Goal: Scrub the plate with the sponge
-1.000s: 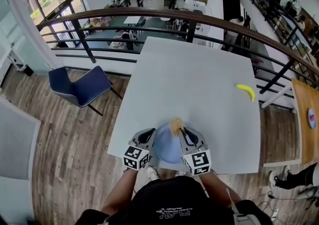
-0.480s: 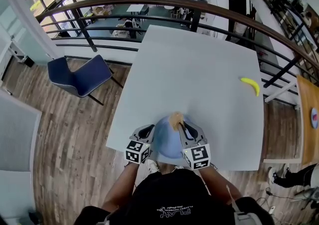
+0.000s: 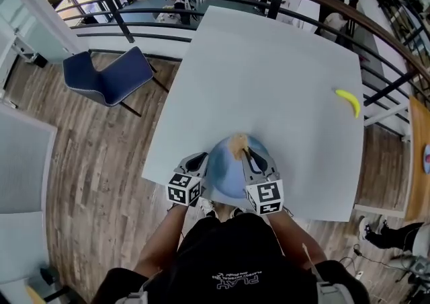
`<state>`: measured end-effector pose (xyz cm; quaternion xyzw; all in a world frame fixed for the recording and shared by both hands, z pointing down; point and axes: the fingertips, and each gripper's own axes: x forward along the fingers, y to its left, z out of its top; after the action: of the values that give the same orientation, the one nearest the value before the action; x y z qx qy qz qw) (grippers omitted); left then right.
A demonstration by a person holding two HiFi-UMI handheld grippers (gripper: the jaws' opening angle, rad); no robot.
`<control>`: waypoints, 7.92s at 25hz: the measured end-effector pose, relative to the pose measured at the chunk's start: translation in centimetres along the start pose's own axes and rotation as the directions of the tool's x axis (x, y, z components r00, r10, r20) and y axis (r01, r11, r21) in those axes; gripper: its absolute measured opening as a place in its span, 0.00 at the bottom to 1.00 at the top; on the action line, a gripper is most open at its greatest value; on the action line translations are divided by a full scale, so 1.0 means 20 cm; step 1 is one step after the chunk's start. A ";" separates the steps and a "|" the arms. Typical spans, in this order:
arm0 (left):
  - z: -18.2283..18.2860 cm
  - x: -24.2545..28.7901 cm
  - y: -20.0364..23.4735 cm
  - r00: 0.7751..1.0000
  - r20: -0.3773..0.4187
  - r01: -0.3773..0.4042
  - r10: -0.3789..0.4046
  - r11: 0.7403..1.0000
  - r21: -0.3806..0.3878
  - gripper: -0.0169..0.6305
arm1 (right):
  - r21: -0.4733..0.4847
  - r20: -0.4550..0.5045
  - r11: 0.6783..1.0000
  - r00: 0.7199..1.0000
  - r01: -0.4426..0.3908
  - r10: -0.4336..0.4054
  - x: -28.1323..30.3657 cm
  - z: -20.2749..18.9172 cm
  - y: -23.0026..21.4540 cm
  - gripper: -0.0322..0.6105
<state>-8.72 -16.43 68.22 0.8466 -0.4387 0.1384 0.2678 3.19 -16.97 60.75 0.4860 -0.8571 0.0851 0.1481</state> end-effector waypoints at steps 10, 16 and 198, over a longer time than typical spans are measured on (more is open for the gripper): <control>-0.28 0.06 0.08 0.988 -0.152 -0.005 -0.038 0.962 -0.272 0.22 | 0.008 -0.017 1.000 1.000 -0.006 0.007 0.05 -0.07 0.00 0.12; -0.40 0.09 0.10 0.978 -0.194 -0.009 -0.076 0.915 -0.403 0.22 | 0.014 -0.016 1.000 1.000 -0.003 0.004 0.04 -0.07 -0.01 0.11; 0.77 -0.25 -0.11 0.966 0.254 0.004 0.037 0.987 -0.160 0.07 | -0.393 0.189 0.892 0.969 0.223 -0.158 -0.08 0.67 -0.10 0.12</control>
<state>-9.75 -20.94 52.48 0.8295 -0.4863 -0.0055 0.2745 3.48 -20.63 47.54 0.5308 -0.8125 -0.1495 0.1890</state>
